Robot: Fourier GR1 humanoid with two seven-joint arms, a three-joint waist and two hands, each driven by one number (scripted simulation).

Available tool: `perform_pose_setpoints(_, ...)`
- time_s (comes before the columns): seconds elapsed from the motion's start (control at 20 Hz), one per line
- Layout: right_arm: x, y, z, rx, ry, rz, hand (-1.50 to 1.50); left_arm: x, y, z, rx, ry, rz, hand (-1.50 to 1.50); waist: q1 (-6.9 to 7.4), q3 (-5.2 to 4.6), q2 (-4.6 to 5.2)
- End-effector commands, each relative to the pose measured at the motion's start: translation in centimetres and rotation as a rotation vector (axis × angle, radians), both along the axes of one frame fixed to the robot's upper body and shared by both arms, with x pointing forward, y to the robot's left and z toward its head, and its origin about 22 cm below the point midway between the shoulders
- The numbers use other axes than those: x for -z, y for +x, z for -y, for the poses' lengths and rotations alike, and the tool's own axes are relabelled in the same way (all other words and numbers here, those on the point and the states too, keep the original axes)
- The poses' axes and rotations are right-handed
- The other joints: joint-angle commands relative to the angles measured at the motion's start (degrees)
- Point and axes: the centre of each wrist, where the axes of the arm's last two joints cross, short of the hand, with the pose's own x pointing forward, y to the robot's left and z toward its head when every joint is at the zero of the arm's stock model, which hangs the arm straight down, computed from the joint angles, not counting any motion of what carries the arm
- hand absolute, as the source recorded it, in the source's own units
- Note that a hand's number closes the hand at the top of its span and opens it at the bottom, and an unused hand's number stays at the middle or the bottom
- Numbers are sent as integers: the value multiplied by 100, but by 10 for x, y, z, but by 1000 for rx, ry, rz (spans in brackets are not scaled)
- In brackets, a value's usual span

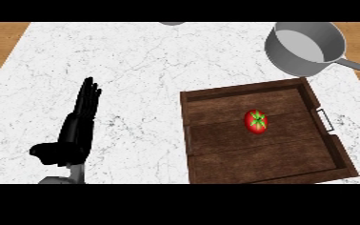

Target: Pick the tomato from the tray and place it in the pot

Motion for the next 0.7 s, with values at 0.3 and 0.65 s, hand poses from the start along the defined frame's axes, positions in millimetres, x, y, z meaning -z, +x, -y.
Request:
perform_pose_setpoints(0.3, -2, 13, -85, 74, -202, -222, -150, 15, -8, 7, 22, -13, -11, 0, 59, 14, 6)
perform_pose_setpoints(0.65, 21, 39, -97, 137, -302, -317, -150, -5, -1, -6, 2, 11, 24, 0, 48, 19, -1)
